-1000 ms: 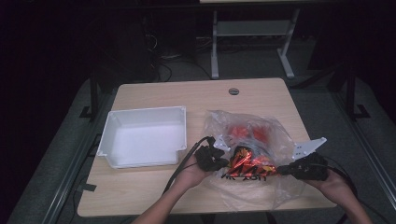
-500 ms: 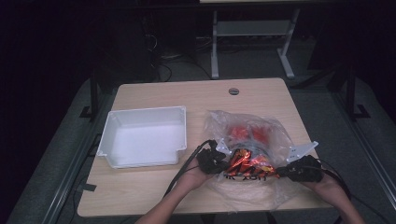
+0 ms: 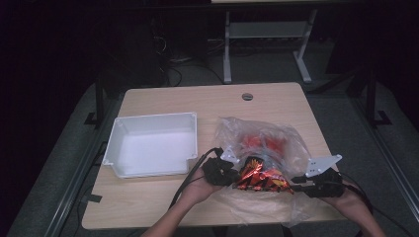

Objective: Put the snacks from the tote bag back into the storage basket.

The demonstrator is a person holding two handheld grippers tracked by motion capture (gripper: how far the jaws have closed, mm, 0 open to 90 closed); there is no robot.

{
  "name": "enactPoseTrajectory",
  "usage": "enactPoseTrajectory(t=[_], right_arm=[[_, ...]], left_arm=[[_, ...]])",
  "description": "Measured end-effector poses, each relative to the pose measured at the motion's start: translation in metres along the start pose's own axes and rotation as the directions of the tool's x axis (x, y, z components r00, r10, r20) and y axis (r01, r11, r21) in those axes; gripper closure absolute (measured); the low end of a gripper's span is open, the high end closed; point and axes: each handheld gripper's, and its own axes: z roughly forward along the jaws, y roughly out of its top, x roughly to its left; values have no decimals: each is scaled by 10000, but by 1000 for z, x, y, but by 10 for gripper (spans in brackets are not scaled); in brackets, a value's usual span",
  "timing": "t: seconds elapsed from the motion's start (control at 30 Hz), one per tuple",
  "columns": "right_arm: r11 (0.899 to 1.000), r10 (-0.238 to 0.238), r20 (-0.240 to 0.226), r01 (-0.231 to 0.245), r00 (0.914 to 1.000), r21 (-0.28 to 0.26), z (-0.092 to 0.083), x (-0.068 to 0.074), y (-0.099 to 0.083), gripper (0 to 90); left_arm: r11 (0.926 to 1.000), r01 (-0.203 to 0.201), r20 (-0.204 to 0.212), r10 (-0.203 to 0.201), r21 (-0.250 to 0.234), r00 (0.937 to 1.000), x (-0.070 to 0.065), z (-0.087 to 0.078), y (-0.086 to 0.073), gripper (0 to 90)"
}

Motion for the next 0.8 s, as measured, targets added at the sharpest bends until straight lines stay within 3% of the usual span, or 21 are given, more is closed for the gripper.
enactPoseTrajectory(t=[0.4, 0.5, 0.8], right_arm=[[9995, -299, -389, 302, 9988, 55, 8, 7, 2, 658], [9996, -249, -340, 253, 9991, 98, 9, 7, 1, 658], [9989, -338, -94, 335, 9994, -325, -5, 7, 5, 659]], left_arm=[[9998, -57, 241, 52, 181, 9997, -5, 3, -5, 713], [10000, 52, 253, -50, -51, 9997, -6, 0, -5, 701], [9996, -183, 518, 193, -195, 9985, -12, -10, -5, 661]])
